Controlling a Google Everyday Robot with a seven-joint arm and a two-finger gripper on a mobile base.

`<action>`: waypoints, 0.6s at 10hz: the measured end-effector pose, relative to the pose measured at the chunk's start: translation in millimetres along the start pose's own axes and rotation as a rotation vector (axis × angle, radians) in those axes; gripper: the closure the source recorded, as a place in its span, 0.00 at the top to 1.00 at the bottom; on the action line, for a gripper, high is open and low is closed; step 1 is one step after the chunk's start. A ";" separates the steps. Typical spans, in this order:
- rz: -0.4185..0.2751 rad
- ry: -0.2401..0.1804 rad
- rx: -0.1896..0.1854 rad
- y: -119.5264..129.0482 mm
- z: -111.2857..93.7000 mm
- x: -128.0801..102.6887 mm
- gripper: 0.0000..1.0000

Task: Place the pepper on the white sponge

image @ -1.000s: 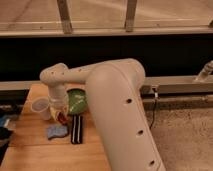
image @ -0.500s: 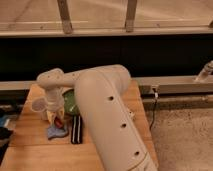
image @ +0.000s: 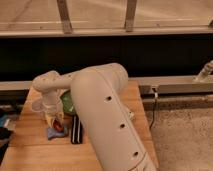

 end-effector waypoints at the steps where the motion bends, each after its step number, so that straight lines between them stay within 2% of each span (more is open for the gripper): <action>1: 0.001 0.001 0.000 -0.4 0.1 0.4 0.00; 2: 0.002 0.001 0.000 -1.1 0.0 0.7 0.02; 3: 0.003 0.000 0.000 -1.5 -0.1 0.8 0.10; 6: 0.000 0.001 0.000 0.2 0.1 0.2 0.42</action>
